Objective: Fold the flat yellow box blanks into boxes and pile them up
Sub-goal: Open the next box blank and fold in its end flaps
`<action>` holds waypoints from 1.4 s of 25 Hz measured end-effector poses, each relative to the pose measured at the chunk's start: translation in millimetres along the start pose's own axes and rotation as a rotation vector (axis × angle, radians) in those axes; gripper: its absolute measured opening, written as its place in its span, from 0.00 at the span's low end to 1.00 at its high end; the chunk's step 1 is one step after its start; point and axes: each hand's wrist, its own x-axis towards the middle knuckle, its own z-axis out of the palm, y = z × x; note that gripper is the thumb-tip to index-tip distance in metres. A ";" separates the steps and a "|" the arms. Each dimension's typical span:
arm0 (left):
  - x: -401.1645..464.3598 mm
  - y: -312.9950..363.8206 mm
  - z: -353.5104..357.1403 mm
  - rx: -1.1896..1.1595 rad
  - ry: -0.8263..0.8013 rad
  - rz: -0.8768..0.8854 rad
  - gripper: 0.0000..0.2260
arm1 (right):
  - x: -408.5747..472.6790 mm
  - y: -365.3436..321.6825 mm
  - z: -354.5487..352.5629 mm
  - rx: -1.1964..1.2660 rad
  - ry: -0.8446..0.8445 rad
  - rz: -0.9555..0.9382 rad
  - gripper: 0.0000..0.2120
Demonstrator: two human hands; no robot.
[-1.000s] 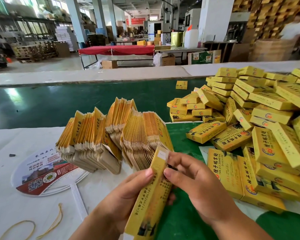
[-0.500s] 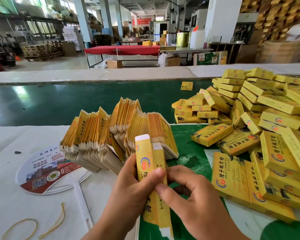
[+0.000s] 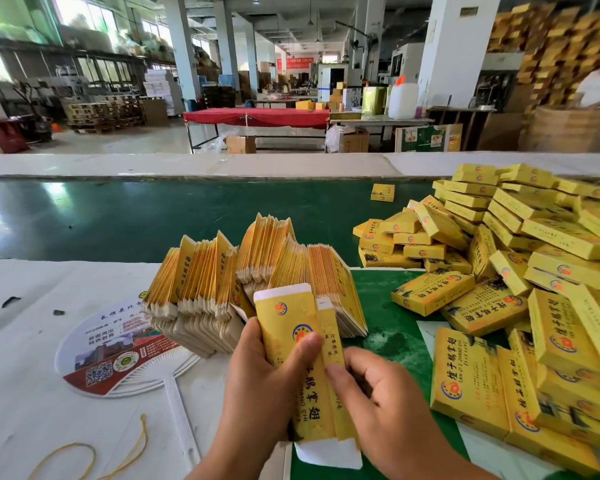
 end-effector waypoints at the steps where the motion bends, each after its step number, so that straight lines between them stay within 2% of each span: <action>1: 0.9 -0.4 -0.8 0.009 0.015 0.001 0.22 | 2.2 2.4 -1.5 0.016 -0.027 0.003 0.12; 4: 1.3 -3.4 0.5 0.089 0.033 0.028 0.15 | 0.7 11.0 -6.8 0.032 -0.038 0.017 0.15; 9: 0.4 -7.6 5.7 0.173 0.095 0.063 0.19 | -7.5 16.3 -12.2 0.040 -0.017 0.013 0.14; 14: 0.6 -9.0 7.6 0.218 0.136 0.075 0.18 | -11.5 10.8 -3.7 0.003 0.067 -0.030 0.12; 18: -5.0 -14.4 13.0 0.214 0.044 0.066 0.18 | -9.2 15.2 -8.2 -0.011 0.092 0.002 0.23; 21: -8.4 -18.1 17.6 0.217 -0.048 0.063 0.18 | -7.1 13.2 -16.8 0.006 0.135 0.013 0.15; 27: -11.4 -11.4 21.2 0.168 -0.072 0.120 0.15 | -7.8 13.7 -20.6 0.054 0.119 0.003 0.15; 31: -13.9 -14.8 21.4 0.246 -0.088 0.098 0.12 | -6.2 15.5 -24.9 -0.033 0.174 -0.033 0.16; 32: -14.8 -16.2 21.0 0.271 -0.100 0.098 0.13 | -6.3 17.4 -26.2 -0.061 0.196 -0.061 0.17; 35: -19.9 -13.6 21.9 0.327 -0.225 0.139 0.25 | -8.6 19.5 -25.7 -0.112 0.210 -0.150 0.14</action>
